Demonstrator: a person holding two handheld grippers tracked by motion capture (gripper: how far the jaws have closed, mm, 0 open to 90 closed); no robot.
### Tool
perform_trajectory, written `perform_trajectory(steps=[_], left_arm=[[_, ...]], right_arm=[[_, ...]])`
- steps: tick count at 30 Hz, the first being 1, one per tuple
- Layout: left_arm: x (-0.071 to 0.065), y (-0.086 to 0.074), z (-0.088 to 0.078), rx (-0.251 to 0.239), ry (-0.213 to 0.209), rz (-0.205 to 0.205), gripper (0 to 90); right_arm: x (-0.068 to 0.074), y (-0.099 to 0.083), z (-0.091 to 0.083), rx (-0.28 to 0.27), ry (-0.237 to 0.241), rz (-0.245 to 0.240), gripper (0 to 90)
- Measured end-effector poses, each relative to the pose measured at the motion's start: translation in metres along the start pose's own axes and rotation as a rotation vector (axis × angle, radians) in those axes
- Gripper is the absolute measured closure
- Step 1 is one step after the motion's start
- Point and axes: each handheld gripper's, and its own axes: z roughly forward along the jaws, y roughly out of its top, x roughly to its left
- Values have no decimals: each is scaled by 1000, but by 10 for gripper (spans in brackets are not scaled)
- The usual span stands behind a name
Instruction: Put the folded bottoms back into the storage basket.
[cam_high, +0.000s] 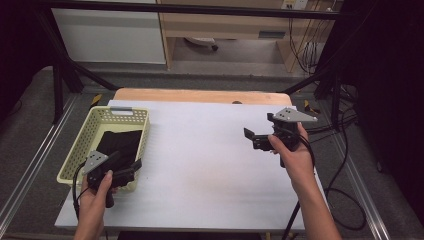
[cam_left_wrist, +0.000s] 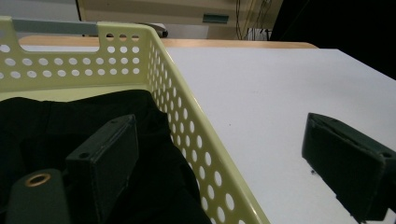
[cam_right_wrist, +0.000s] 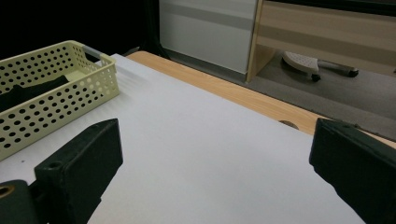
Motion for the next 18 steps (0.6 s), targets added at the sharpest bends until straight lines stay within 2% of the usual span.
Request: perform_trajectory(steps=[18], left_arm=[[1, 0, 0, 3, 2, -1, 106]], right_arm=[[-16, -17, -25, -12, -27, 35, 25]])
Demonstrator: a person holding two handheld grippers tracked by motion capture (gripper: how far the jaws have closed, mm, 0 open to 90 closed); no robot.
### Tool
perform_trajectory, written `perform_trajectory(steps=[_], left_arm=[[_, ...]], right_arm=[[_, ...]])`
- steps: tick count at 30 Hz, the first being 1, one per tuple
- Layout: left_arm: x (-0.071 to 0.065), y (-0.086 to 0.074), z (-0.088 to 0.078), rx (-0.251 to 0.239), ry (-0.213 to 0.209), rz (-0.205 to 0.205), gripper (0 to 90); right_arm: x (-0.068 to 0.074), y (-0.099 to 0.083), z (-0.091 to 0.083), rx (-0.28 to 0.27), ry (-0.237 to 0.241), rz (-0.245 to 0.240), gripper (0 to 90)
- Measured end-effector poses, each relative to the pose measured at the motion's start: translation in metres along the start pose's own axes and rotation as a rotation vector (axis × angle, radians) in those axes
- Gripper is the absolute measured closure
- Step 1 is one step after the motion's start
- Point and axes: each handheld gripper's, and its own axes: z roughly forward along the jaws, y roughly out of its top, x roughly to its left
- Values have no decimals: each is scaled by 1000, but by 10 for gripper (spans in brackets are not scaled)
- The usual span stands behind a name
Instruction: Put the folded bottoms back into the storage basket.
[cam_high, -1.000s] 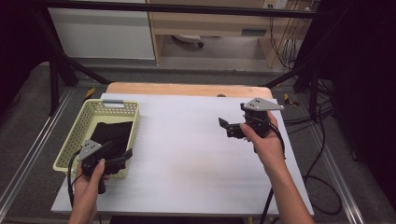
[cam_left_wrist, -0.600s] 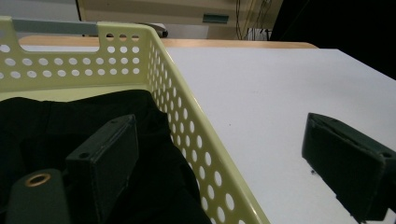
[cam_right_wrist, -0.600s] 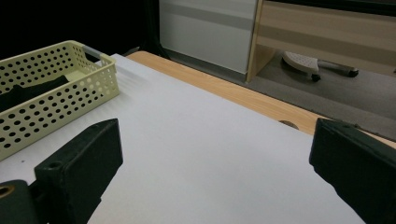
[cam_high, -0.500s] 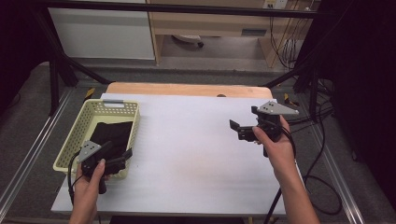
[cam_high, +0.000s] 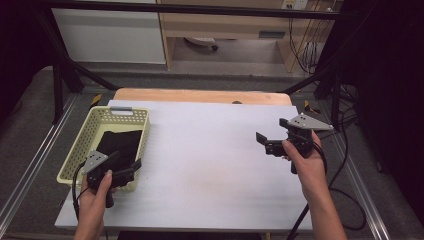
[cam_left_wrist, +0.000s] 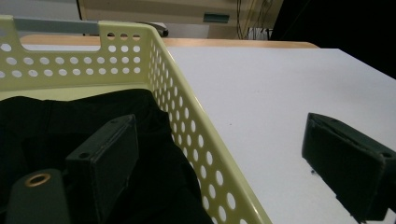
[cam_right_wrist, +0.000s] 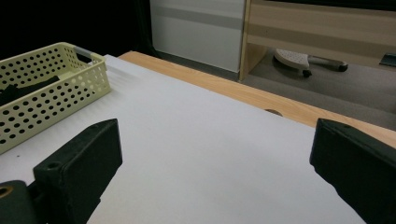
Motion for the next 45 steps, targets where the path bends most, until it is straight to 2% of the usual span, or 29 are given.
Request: perform_trajectory(steps=[12, 24, 35, 45], left_arm=[[0, 0, 0, -4, -4, -3, 108], [0, 0, -1, -4, -12, -1, 108], [-1, 0, -1, -1, -11, 9, 107], [-1, -1, -1, -1, -11, 25, 108]], right_arm=[[-2, -6, -15, -19, -3, 15, 24], [-1, -17, -30, -34, -30, 18, 22], [-1, -42, -34, -24, -32, 37, 32], [2, -69, -33, 13, -36, 41, 42]])
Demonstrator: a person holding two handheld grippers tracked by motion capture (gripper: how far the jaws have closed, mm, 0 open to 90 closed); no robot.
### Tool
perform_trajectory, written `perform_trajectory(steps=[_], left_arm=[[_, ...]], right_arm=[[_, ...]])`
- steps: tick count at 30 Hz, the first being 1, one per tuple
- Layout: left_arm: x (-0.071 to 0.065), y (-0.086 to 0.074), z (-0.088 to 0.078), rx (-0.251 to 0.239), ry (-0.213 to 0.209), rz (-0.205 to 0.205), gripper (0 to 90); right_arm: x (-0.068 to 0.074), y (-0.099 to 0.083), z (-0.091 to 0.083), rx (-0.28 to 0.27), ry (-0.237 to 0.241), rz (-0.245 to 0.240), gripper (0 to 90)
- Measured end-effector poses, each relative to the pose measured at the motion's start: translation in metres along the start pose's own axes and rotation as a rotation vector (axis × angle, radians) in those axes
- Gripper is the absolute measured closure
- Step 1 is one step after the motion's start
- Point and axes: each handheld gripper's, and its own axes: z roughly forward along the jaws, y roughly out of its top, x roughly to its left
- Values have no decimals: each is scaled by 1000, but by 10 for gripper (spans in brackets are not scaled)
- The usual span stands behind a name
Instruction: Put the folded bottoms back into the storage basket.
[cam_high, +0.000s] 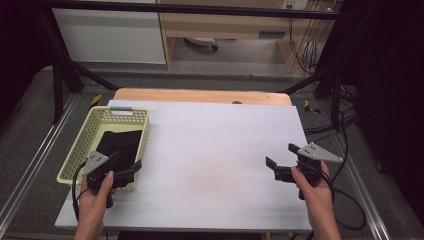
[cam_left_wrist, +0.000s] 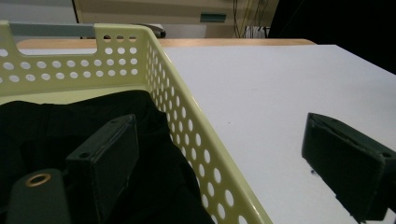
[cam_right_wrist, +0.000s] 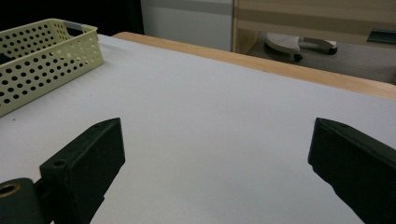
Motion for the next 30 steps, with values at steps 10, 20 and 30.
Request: perform_trajectory(steps=[10, 20, 30], left_arm=[[0, 0, 0, -1, 4, 5, 107], [-7, 1, -5, -9, -23, 6, 106], [-13, 3, -6, 3, -51, 16, 102]], right_arm=[[0, -25, -2, 1, -21, -29, 45], [4, -49, 13, 38, 7, -24, 43], [18, -67, 31, 65, 64, -15, 42]])
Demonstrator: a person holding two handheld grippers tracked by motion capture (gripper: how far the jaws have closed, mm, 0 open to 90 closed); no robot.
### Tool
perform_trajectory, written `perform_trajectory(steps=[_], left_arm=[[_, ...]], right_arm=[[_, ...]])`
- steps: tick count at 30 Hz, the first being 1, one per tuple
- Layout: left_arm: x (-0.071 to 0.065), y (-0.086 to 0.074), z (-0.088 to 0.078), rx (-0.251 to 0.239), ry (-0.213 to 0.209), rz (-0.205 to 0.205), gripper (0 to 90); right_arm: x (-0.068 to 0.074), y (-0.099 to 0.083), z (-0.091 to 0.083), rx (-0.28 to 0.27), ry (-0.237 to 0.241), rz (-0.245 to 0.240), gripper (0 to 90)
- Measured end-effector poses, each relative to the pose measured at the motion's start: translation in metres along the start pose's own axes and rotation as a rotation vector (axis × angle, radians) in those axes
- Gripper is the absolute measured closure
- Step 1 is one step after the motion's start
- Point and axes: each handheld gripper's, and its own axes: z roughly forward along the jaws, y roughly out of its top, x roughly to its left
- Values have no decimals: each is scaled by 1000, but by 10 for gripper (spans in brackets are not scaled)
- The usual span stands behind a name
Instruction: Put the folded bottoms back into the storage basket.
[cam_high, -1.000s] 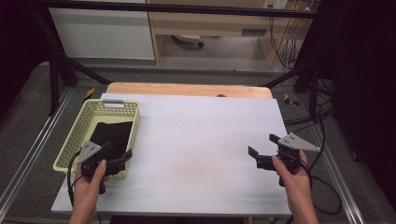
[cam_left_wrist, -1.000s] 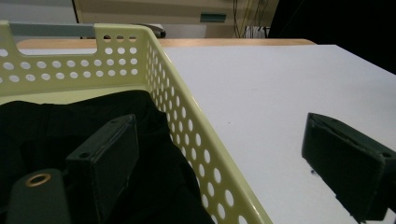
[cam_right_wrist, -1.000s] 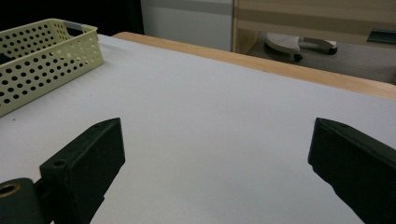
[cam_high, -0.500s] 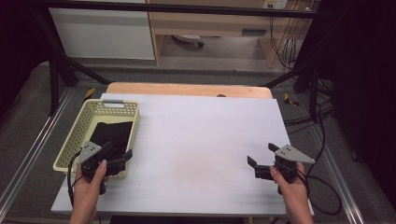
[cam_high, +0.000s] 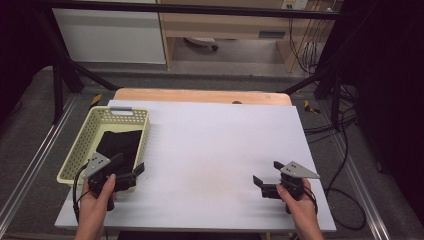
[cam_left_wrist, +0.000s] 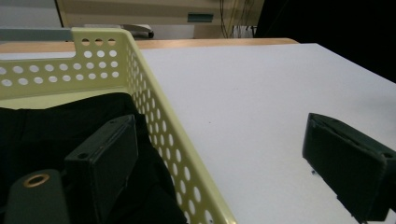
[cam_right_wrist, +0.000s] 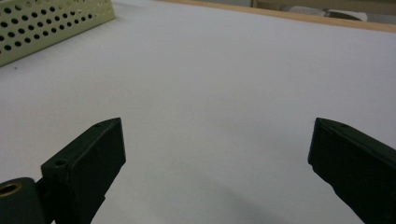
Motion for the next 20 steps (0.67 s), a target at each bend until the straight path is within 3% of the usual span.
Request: perform_trajectory(steps=[7, 13, 16, 20], left_arm=[[-14, 3, 3, 18, -31, 35, 101], [-42, 2, 11, 45, -88, 85, 101], [-60, -4, 21, 79, -134, 121, 101], [-78, -17, 40, 149, -141, 163, 101]], right_arm=[[11, 3, 16, 11, 30, -14, 41], [22, 8, 33, 21, 33, -29, 43], [25, 12, 43, 28, 24, -34, 43], [28, 14, 47, 42, 12, -62, 43]])
